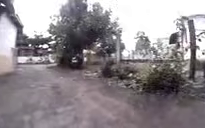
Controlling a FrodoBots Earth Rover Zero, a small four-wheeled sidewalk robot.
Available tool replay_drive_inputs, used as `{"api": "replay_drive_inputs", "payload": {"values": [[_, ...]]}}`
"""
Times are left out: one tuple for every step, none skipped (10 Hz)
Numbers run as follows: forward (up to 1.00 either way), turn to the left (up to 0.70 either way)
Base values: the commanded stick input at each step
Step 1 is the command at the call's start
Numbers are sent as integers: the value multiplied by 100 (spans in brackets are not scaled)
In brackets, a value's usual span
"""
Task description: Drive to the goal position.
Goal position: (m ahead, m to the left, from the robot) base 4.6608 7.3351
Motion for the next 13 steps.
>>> {"api": "replay_drive_inputs", "payload": {"values": [[0, 45], [0, 45], [0, 45], [0, 45], [0, 45], [0, 45], [0, 45], [0, 45], [0, 45], [0, 45], [0, 45], [0, 45], [0, 45]]}}
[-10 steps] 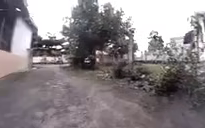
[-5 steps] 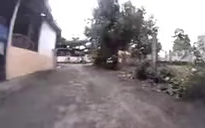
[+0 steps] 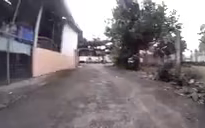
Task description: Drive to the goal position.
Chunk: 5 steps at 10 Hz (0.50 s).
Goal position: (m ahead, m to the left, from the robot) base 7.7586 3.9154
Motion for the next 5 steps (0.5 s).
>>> {"api": "replay_drive_inputs", "payload": {"values": [[0, 45], [0, 45], [0, 23], [0, 0], [0, 0]]}}
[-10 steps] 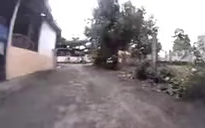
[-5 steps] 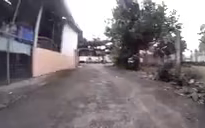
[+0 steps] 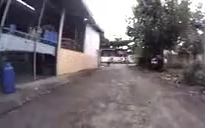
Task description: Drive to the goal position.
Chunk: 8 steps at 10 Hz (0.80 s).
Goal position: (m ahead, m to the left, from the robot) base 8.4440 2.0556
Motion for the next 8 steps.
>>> {"api": "replay_drive_inputs", "payload": {"values": [[0, 0], [0, 0], [0, 0], [0, 0], [0, 0], [0, 0], [0, 0], [0, -33]]}}
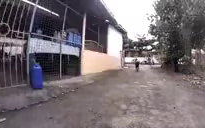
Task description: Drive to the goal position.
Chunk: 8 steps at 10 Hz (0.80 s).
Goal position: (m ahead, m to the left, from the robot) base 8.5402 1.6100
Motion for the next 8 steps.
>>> {"api": "replay_drive_inputs", "payload": {"values": [[0, -45], [0, -45], [0, -45], [0, -45], [13, -42], [57, -30], [70, -27], [70, -27]]}}
